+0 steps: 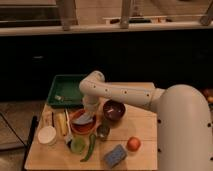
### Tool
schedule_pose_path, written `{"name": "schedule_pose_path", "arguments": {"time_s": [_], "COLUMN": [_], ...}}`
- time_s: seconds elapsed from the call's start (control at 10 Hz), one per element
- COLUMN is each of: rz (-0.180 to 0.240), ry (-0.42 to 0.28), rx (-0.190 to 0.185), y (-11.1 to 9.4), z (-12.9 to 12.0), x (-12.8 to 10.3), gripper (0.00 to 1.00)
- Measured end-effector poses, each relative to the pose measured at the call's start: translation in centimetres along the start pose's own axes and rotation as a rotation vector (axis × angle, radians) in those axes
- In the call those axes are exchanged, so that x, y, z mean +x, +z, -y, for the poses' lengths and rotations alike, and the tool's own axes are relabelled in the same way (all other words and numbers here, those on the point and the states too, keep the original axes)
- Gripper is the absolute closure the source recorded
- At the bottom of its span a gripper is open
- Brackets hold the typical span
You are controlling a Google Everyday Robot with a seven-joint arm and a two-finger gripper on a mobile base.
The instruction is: Place towel in red bowl
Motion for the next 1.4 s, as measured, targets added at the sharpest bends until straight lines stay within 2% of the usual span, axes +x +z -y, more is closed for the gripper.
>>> {"name": "schedule_pose_path", "arguments": {"time_s": [1.4], "rz": [0.002], "ry": [-0.017], "rx": [-0.003], "y": [0.4], "z": [-0.11], "x": [-0.04], "gripper": [0.99]}}
